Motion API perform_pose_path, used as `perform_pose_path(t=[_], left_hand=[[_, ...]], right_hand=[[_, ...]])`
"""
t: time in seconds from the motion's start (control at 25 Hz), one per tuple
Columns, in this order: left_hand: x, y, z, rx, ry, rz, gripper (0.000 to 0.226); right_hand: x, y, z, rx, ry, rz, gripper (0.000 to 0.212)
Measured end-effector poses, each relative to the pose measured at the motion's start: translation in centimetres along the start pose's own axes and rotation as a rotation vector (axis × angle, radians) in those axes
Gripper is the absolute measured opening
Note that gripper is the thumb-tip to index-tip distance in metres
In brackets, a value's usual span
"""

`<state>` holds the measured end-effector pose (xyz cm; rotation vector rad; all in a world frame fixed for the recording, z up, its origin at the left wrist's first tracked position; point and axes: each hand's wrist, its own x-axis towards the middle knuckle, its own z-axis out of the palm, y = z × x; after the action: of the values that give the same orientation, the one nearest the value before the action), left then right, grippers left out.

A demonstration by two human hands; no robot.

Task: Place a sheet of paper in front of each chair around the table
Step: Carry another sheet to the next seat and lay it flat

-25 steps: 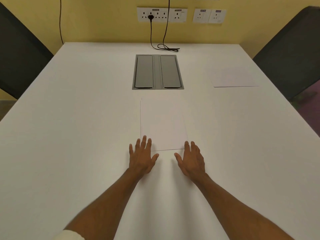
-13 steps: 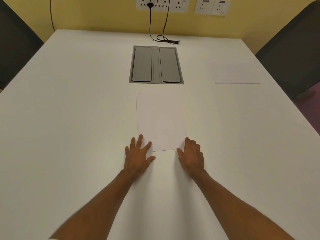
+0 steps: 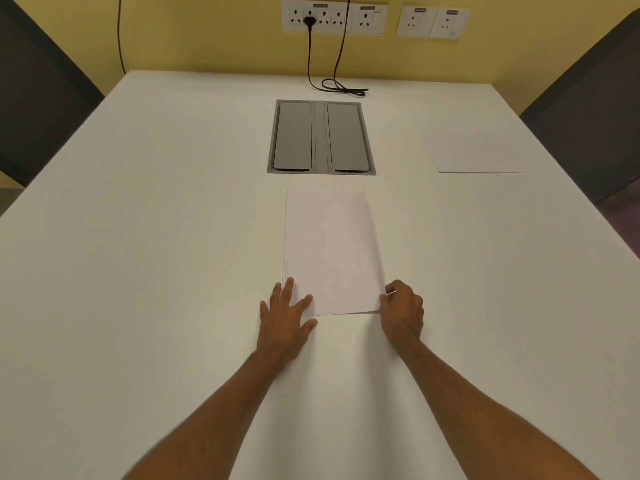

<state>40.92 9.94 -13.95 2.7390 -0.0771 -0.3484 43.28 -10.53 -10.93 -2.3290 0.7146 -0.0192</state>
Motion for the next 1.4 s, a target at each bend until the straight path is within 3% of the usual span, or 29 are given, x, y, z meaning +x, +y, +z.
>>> perform_pose_path(t=[0.16, 0.36, 0.56, 0.68, 0.8, 0.96, 1.04, 1.2, 1.4], left_hand=[[-0.8, -0.1, 0.1, -0.059, -0.015, -0.027, 0.054], [-2.3, 0.3, -0.9, -0.187, 0.009, -0.069, 0.058], [-5.0, 2.3, -3.9, -0.413, 0.049, -0.162, 0.067], [-7.0, 2.9, -6.1, -0.514, 0.092, -0.222, 0.072], [-9.8, 4.1, -8.8, -0.757, 0.08, -0.361, 0.069], [-13.1, 3.9, -11.0, -1.022, 0.063, -0.441, 0.018], [-15.3, 4.2, -12.2, -1.187, 0.01, -0.429, 0.006], [-20.1, 6.1, -13.6, -1.332, -0.027, -0.364, 0.019], [-24.6, 9.4, -13.3, -1.27, -0.093, -0.246, 0.021]], right_hand=[[-0.3, 0.5, -0.4, 0.205, 0.003, 0.045, 0.02], [-1.4, 1.4, -1.5, 0.631, -0.034, 0.176, 0.018], [-4.5, 1.8, -5.0, 0.806, -0.099, 0.235, 0.02], [-7.0, 1.8, -7.5, 0.865, -0.126, 0.254, 0.021], [-10.2, 1.9, -10.1, 0.902, -0.161, 0.243, 0.022], [-14.7, 2.6, -13.1, 0.917, -0.216, 0.231, 0.018], [-16.9, 2.9, -14.9, 0.927, -0.228, 0.229, 0.017], [-21.0, 3.9, -18.3, 0.95, -0.222, 0.242, 0.018], [-24.9, 7.3, -22.7, 0.911, -0.146, 0.222, 0.011]])
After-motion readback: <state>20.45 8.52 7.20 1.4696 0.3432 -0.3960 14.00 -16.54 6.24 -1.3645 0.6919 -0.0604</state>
